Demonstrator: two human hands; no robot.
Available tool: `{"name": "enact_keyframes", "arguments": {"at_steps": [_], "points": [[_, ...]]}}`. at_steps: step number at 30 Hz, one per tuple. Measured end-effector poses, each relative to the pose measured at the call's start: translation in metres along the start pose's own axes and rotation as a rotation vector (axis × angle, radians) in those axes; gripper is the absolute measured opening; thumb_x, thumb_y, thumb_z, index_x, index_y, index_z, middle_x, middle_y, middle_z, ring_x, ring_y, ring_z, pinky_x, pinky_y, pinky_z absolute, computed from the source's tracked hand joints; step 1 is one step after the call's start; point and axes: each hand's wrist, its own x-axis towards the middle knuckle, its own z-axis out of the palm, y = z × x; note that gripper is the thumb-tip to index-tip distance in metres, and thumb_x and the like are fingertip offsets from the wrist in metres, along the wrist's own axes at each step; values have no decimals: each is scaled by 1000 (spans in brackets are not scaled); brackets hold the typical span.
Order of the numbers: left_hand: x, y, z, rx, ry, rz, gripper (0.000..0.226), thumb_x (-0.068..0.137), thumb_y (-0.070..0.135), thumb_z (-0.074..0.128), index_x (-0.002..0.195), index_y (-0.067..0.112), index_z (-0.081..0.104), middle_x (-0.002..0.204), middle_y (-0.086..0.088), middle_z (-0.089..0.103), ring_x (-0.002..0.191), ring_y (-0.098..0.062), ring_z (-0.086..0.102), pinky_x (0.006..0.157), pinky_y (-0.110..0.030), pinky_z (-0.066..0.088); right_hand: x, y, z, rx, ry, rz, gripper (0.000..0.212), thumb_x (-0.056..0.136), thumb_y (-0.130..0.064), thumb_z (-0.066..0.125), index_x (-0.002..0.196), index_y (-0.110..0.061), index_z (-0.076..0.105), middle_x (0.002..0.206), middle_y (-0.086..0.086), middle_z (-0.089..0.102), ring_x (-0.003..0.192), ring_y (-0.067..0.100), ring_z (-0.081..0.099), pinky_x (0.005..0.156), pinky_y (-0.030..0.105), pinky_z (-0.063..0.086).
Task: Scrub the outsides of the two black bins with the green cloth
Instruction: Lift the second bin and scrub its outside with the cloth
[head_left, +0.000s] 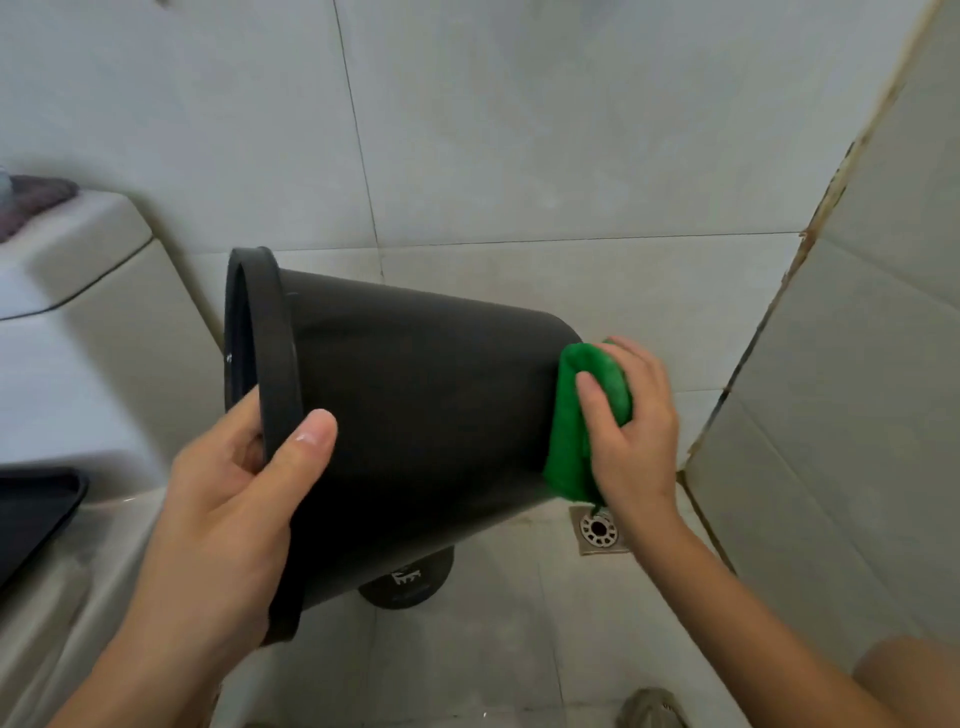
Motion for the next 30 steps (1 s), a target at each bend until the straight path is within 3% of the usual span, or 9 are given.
{"name": "enact_keyframes", "arguments": {"at_steps": [3, 5, 7, 10, 14, 16, 22, 25, 30], "points": [[0, 2, 1, -15, -5, 28, 28, 79, 33, 55, 95, 35, 77, 101, 0, 78, 97, -21, 73, 83, -36, 59, -6, 8, 2, 8, 55, -3, 41, 92, -35, 52, 124, -11, 59, 136, 8, 52, 119, -9, 42, 101, 3, 29], [0, 0, 5, -38, 5, 20, 28, 80, 30, 55, 95, 33, 78, 101, -2, 78, 96, -21, 74, 82, -32, 60, -29, 1, 12, 17, 34, -84, 41, 93, -35, 50, 127, -13, 55, 141, 8, 46, 130, -3, 38, 109, 15, 31], [3, -2, 5, -47, 16, -6, 27, 80, 30, 55, 94, 33, 78, 101, -3, 78, 96, -22, 74, 82, -35, 60, -55, -8, 20, 12, -66, -271, 37, 97, -36, 49, 130, -17, 49, 144, 9, 41, 138, 12, 36, 114, 29, 32], [8, -1, -2, -58, 31, -34, 27, 75, 36, 58, 93, 35, 78, 101, -2, 78, 96, -24, 74, 81, -38, 61, -55, -7, 16, -29, -228, -501, 35, 101, -37, 44, 130, -18, 45, 145, 8, 35, 140, 16, 33, 115, 28, 30], [9, 10, -13, -74, 1, -34, 30, 68, 43, 60, 91, 38, 78, 102, -2, 77, 96, -23, 74, 85, -34, 58, -18, -2, 2, -2, -60, -223, 41, 95, -31, 50, 131, -12, 50, 143, 14, 41, 133, -3, 33, 110, 10, 25], [8, 11, -14, -89, 10, -27, 29, 67, 43, 59, 89, 39, 78, 100, -1, 78, 93, -20, 75, 80, -31, 60, -10, 0, -1, 7, 25, -115, 44, 93, -32, 47, 130, -7, 53, 140, 16, 46, 128, 3, 39, 105, 4, 25], [6, 6, -13, -53, -89, -1, 25, 86, 30, 57, 99, 38, 77, 106, 1, 77, 99, -18, 73, 76, -24, 59, -39, -4, 12, -73, -68, -205, 42, 92, -33, 52, 127, -10, 56, 139, 6, 46, 129, 9, 41, 109, 12, 30], [4, 4, -16, -11, -116, 43, 21, 90, 29, 63, 105, 37, 75, 106, 2, 77, 99, -16, 73, 79, -23, 58, -11, -7, 7, -9, -12, -109, 40, 88, -37, 56, 120, -13, 60, 127, 1, 52, 117, 4, 47, 99, 4, 31], [-2, 2, -10, 57, -148, 86, 30, 82, 40, 56, 105, 36, 74, 99, 5, 77, 91, -7, 72, 73, -15, 53, 18, -4, 4, 100, 101, 181, 31, 84, -38, 59, 109, -20, 64, 108, 2, 63, 99, 12, 58, 91, 37, 51]]}}
